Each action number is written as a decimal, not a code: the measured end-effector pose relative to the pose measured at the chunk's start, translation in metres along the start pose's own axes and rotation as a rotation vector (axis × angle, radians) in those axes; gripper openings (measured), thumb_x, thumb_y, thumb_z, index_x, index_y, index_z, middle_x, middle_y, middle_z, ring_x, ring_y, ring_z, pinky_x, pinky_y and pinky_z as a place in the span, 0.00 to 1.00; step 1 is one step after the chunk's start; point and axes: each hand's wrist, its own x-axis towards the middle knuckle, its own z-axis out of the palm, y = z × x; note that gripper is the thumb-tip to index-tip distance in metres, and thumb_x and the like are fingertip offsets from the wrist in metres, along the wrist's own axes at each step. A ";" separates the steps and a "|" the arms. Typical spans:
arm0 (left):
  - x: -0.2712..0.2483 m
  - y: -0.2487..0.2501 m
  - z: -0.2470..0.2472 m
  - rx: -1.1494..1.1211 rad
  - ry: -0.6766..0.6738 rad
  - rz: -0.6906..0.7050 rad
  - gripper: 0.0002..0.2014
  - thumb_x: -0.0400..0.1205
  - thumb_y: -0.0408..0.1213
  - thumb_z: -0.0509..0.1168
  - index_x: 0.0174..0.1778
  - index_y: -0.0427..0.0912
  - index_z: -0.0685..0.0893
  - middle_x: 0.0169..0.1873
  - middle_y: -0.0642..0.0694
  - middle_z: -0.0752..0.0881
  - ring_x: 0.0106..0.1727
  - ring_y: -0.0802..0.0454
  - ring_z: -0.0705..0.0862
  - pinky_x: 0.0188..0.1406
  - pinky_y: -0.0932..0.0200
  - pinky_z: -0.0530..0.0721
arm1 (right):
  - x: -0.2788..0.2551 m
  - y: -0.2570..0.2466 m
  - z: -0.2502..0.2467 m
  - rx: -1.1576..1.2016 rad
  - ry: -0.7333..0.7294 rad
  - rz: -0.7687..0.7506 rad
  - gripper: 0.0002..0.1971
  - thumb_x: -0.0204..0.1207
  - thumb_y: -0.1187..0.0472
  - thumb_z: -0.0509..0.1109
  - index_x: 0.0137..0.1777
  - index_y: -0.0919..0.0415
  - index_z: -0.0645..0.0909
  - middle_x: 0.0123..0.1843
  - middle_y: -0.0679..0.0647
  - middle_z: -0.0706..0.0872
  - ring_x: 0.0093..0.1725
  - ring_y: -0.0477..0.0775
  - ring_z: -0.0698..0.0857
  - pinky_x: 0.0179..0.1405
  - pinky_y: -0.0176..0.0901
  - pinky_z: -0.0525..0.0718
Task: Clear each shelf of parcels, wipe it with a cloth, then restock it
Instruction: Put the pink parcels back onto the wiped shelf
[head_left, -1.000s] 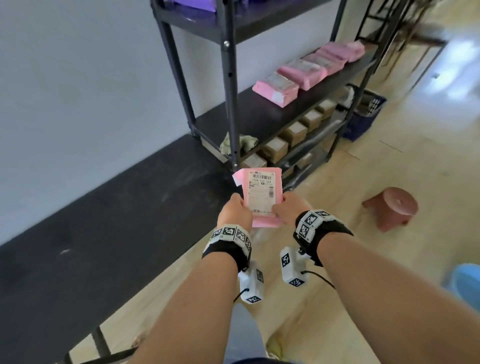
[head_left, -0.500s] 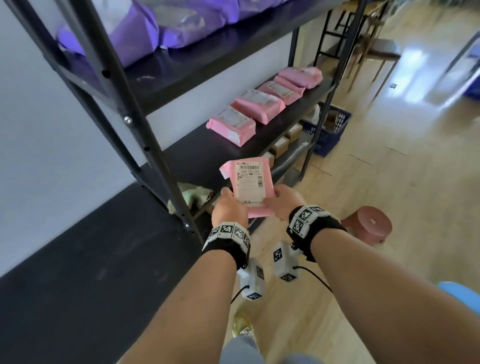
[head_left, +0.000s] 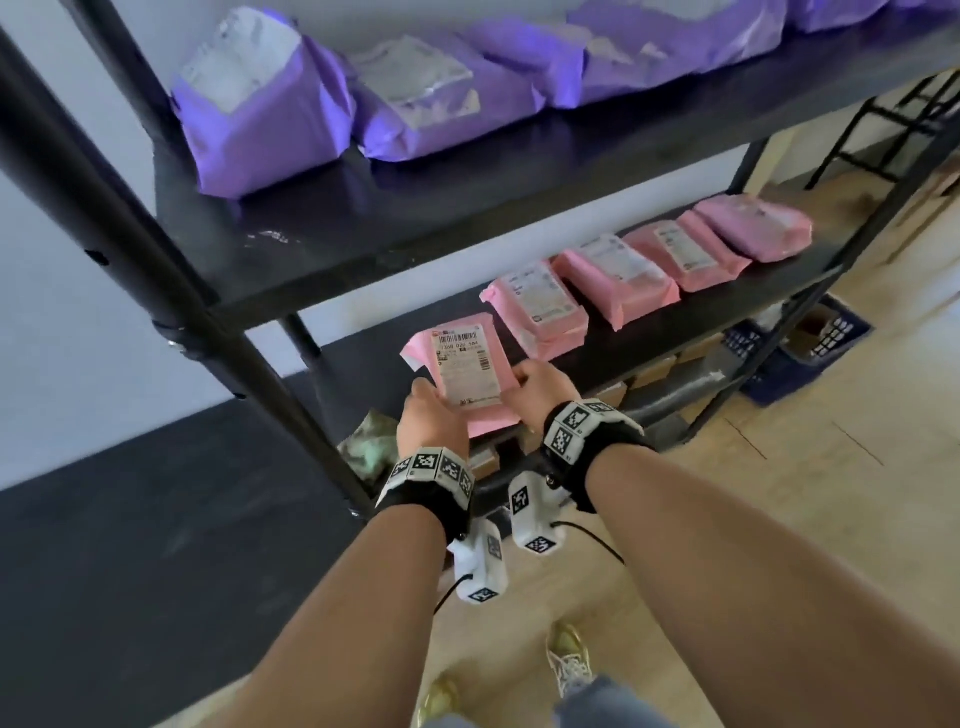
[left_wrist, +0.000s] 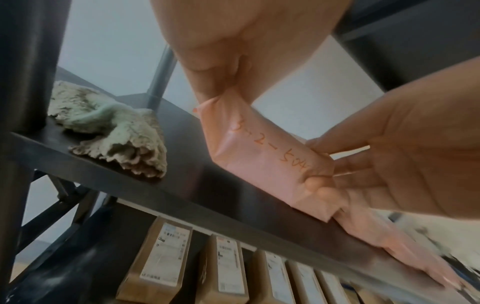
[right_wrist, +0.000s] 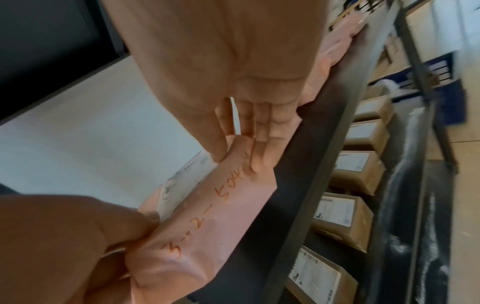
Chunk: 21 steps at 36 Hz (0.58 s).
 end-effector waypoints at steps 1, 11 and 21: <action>0.004 0.003 0.003 -0.010 0.015 -0.030 0.03 0.81 0.31 0.54 0.47 0.40 0.71 0.47 0.41 0.82 0.43 0.42 0.79 0.40 0.54 0.73 | 0.009 -0.001 -0.001 -0.026 -0.012 -0.029 0.09 0.79 0.57 0.63 0.54 0.57 0.81 0.58 0.57 0.87 0.48 0.57 0.86 0.49 0.49 0.84; 0.019 0.004 0.033 -0.072 -0.025 -0.188 0.15 0.83 0.26 0.52 0.60 0.40 0.79 0.47 0.45 0.82 0.45 0.46 0.78 0.44 0.59 0.72 | 0.067 0.004 0.002 -0.171 -0.122 -0.145 0.06 0.77 0.66 0.64 0.49 0.56 0.79 0.61 0.60 0.84 0.63 0.60 0.82 0.55 0.44 0.78; 0.022 0.019 0.038 -0.047 -0.018 -0.207 0.23 0.81 0.29 0.49 0.74 0.40 0.67 0.70 0.39 0.75 0.66 0.39 0.77 0.67 0.47 0.75 | 0.069 0.015 -0.008 -0.134 -0.172 -0.260 0.14 0.81 0.63 0.61 0.65 0.60 0.78 0.63 0.56 0.83 0.59 0.54 0.80 0.53 0.45 0.78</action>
